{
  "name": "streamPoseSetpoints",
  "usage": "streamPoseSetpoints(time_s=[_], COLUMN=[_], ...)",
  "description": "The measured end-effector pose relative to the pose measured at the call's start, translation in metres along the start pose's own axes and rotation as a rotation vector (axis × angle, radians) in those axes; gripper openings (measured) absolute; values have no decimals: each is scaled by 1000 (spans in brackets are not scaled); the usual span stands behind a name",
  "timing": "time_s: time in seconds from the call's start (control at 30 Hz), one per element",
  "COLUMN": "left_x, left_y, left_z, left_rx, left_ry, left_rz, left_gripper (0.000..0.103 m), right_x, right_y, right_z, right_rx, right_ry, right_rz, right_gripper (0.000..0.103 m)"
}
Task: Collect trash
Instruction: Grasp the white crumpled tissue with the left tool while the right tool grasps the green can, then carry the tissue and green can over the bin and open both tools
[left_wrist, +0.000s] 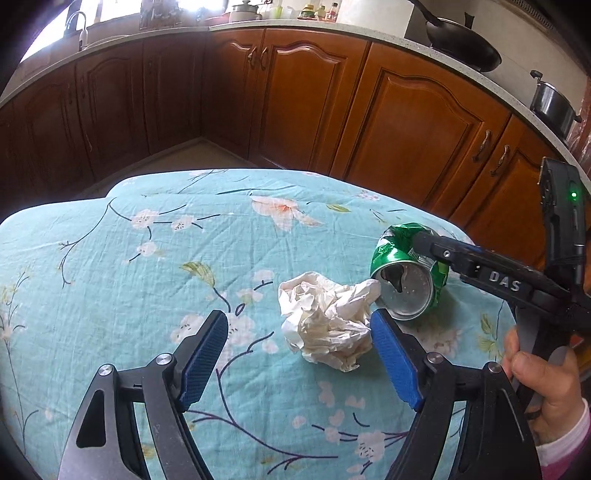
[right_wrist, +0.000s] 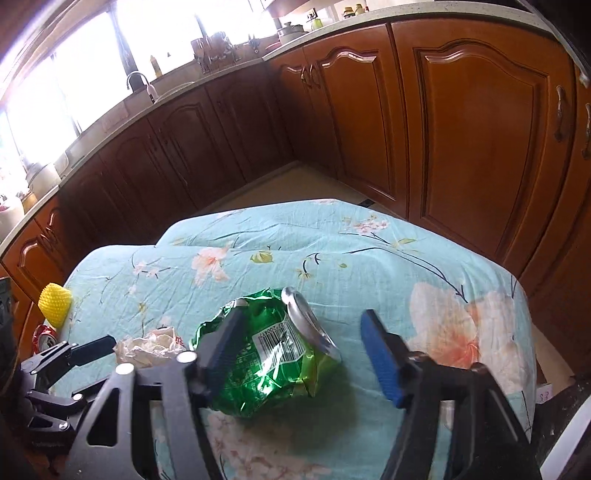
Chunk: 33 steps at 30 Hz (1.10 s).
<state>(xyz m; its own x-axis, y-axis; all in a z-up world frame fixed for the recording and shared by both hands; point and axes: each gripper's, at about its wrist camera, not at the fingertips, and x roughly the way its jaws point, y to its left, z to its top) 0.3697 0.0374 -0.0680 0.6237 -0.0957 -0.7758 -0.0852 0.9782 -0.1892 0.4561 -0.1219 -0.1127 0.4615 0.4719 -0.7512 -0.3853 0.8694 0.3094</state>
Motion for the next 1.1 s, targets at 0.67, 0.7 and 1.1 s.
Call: streamPoseSetpoints(time_s=[0.67,0.7,1.1], left_x=[-58,-63,-98], left_y=[-32,-36,-90], left_z=[-37,-41,-75], left_rx=[123,130,228], left_ry=[-39,-38,-2], left_rz=[-195,-203,-272], left_gripper=[24,24,25], right_x=[-132,-140,-220], right_y=[-11,-10,-24], right_z=[-96,-103,-168], right_rx=[126,130,226], right_ry=[-113,-122,-218], right_rz=[-51,-56,-112], right_gripper=[11,11,11])
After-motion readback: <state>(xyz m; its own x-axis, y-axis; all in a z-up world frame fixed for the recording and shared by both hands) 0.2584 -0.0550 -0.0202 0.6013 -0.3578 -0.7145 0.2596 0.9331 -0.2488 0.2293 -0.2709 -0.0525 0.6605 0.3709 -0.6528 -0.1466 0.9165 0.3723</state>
